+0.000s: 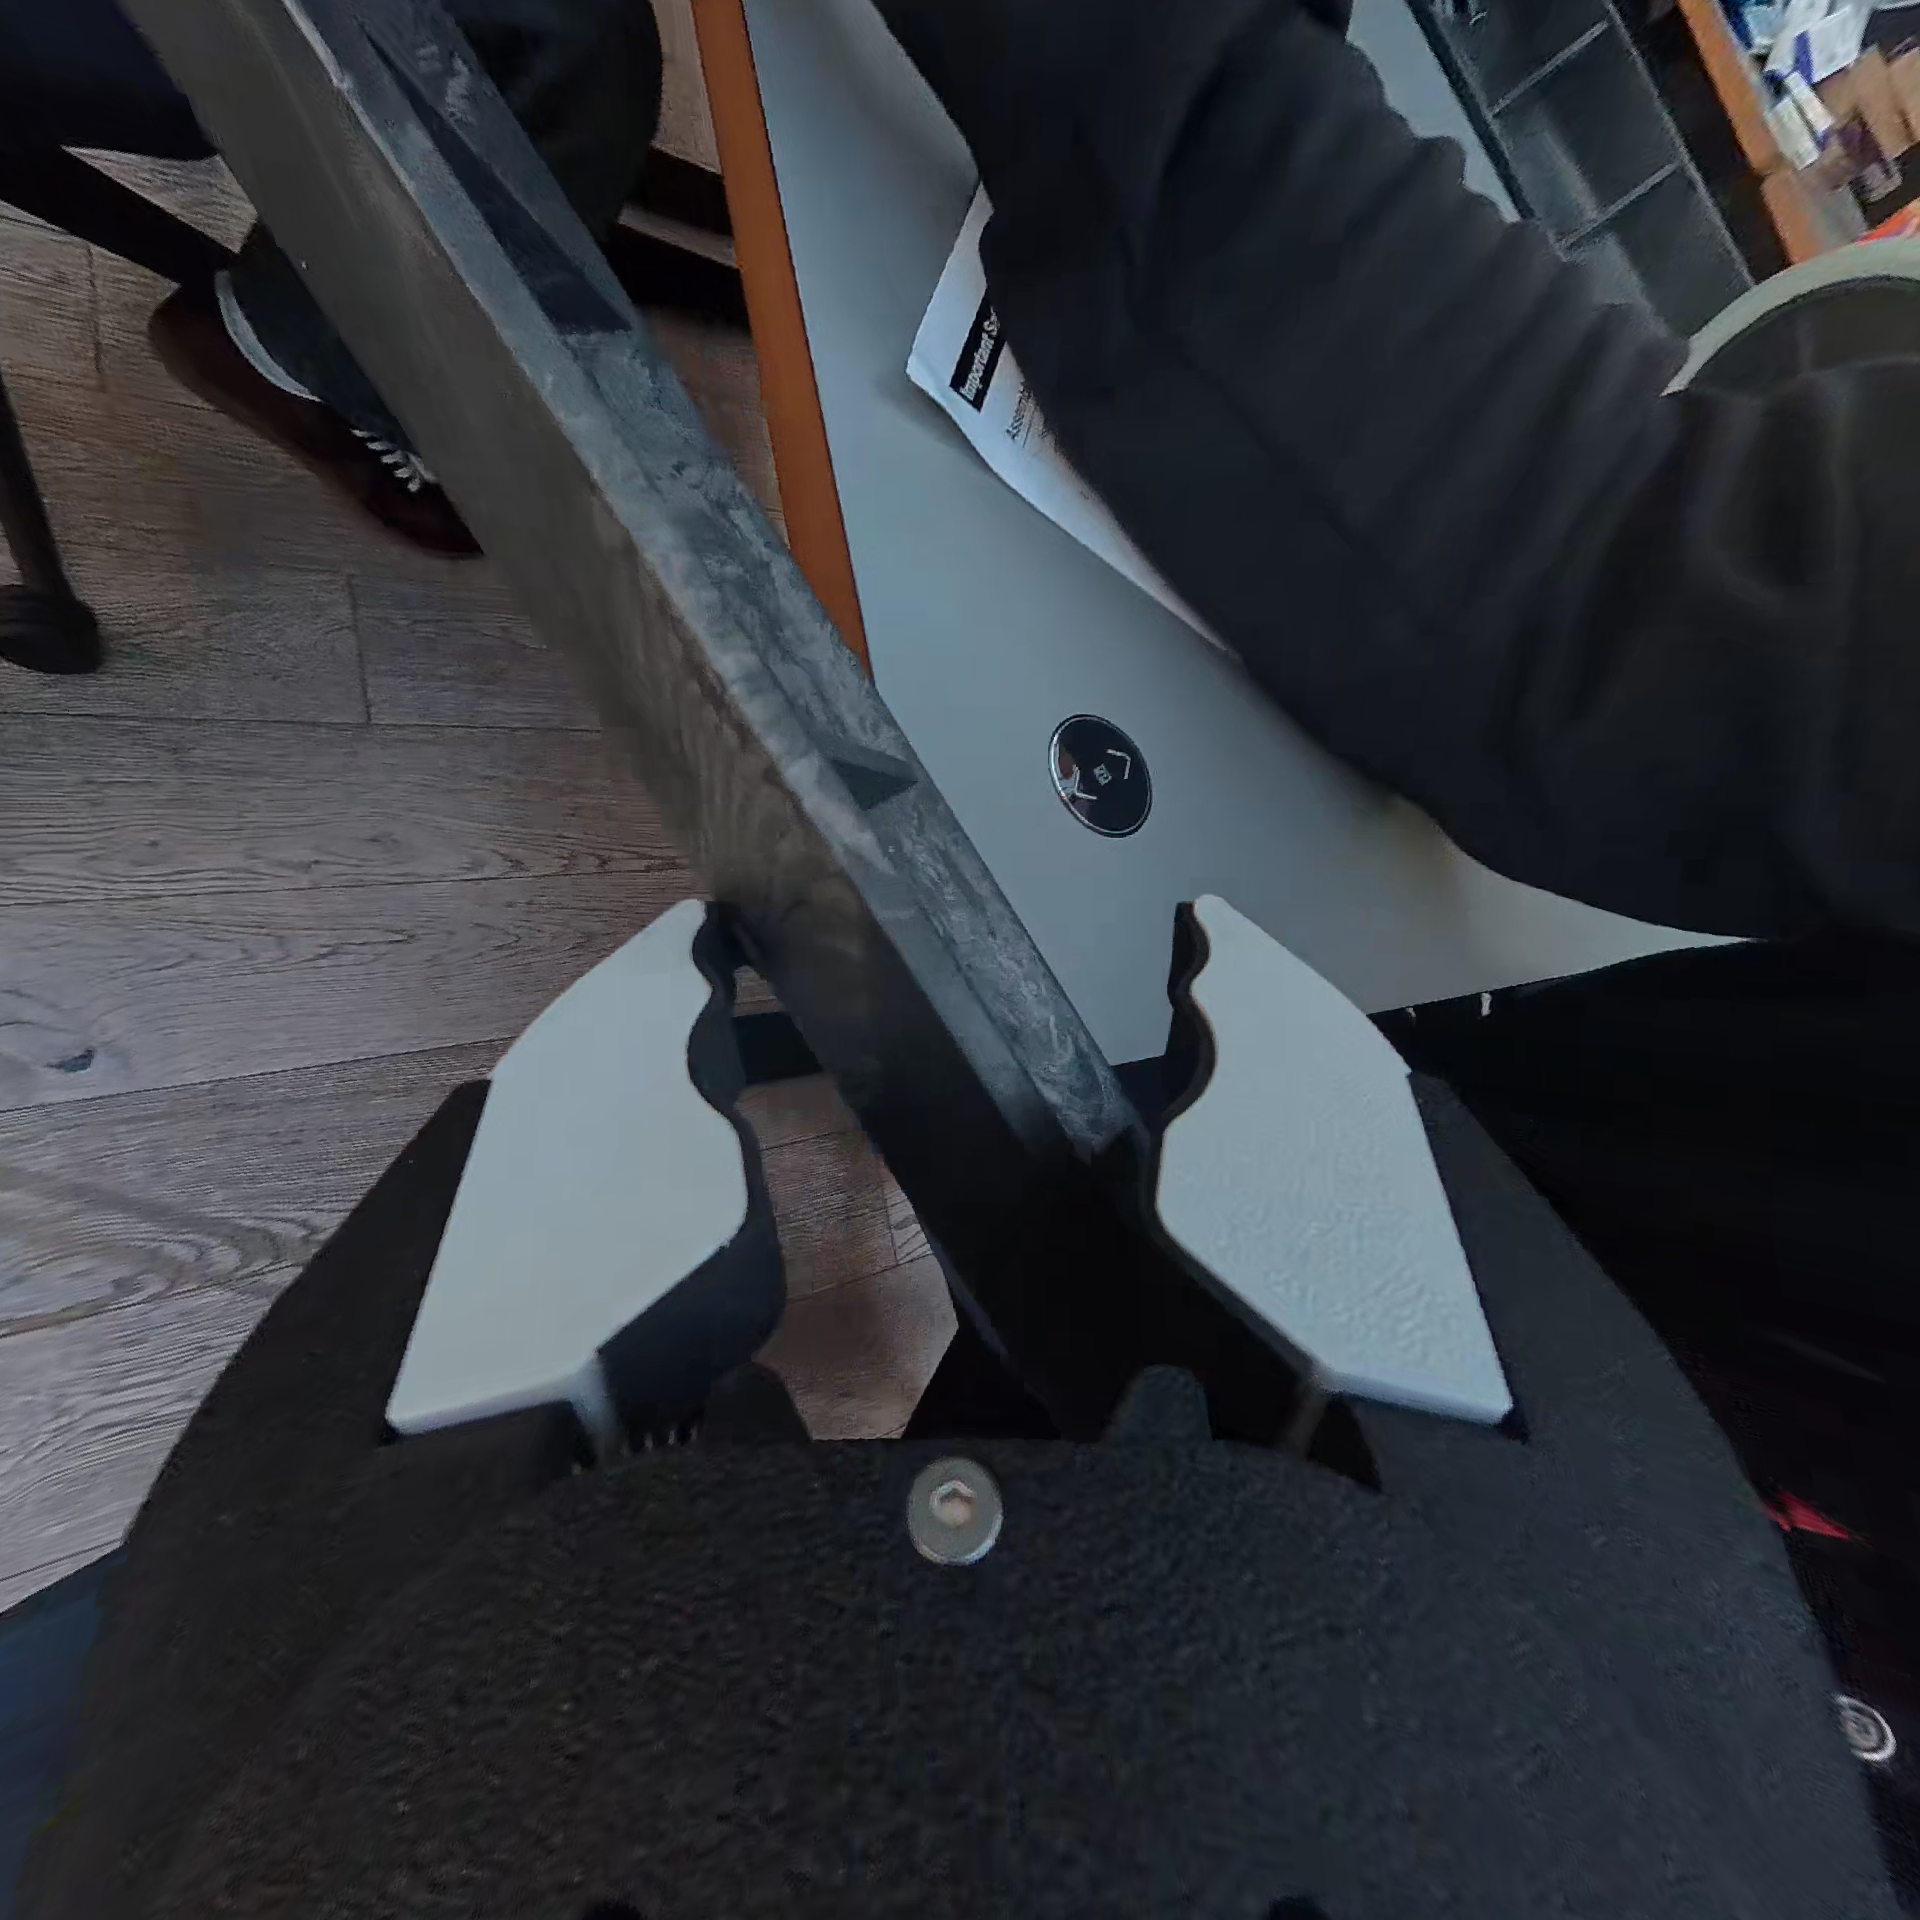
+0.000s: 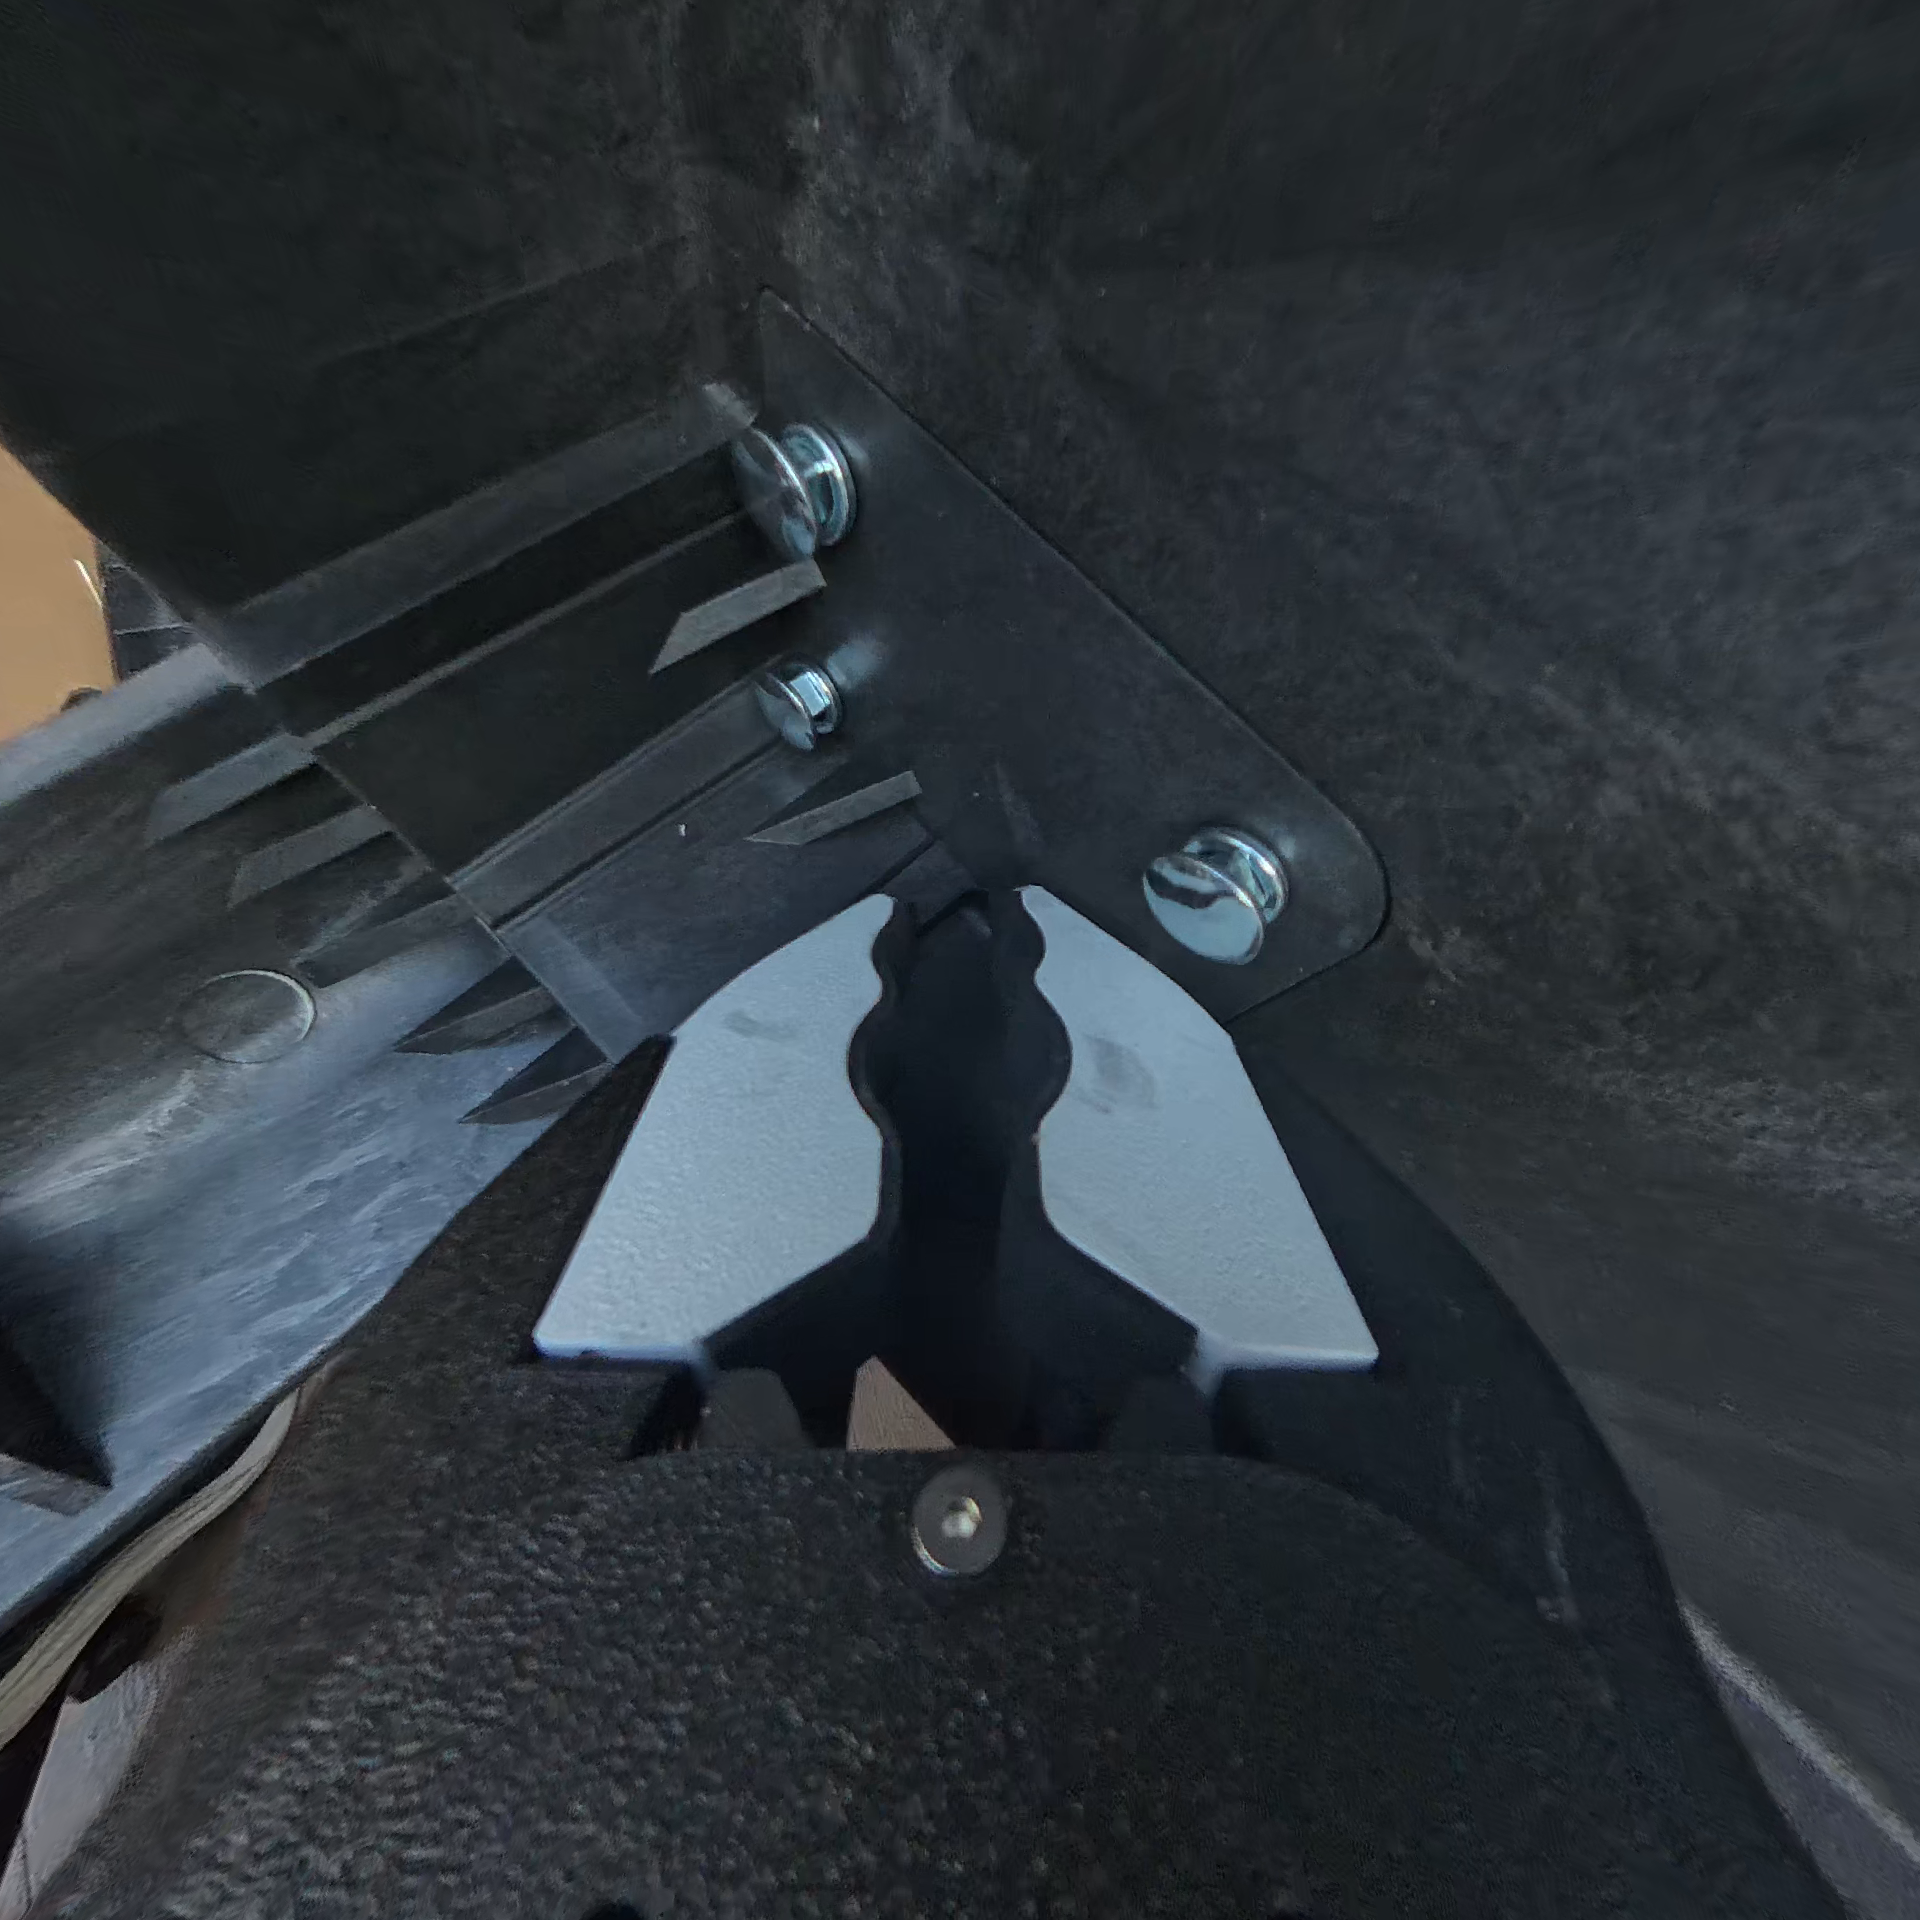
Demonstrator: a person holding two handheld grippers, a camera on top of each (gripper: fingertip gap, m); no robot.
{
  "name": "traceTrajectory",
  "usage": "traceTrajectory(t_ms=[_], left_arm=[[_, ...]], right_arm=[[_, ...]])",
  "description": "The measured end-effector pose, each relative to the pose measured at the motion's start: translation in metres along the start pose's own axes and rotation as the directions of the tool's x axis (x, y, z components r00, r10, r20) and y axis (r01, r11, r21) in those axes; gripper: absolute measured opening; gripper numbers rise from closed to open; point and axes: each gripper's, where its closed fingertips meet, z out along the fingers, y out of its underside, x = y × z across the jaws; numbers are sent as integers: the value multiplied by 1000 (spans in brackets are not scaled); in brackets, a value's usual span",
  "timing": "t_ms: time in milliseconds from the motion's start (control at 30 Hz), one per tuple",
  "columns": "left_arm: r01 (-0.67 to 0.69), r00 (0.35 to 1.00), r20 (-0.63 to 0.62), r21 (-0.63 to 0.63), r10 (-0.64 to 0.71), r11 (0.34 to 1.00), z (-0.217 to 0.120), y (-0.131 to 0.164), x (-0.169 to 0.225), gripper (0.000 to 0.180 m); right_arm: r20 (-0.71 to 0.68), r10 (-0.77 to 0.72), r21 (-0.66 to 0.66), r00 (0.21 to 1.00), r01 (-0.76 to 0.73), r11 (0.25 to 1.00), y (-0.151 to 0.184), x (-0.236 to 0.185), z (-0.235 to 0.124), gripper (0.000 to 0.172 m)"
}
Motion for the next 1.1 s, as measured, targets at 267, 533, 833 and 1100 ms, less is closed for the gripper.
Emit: traceTrajectory(t_ms=[267,533,833,1100], left_arm=[[-119,986,106,-102,130,988,3,9,3,79],[-161,974,138,-146,181,976,6,19,16,81],[-101,988,116,-32,104,994,7,17,22,81],[-105,985,131,-35,109,994,7,17,21,80]], right_arm=[[24,88,-32,996,-87,996,4,6,-1,17],[59,161,-29,985,-159,987,11,7,-12,20],[4,138,37,990,-138,990,10,7,-12,26],[67,61,55,996,-65,996,-2,-16,4,26]])
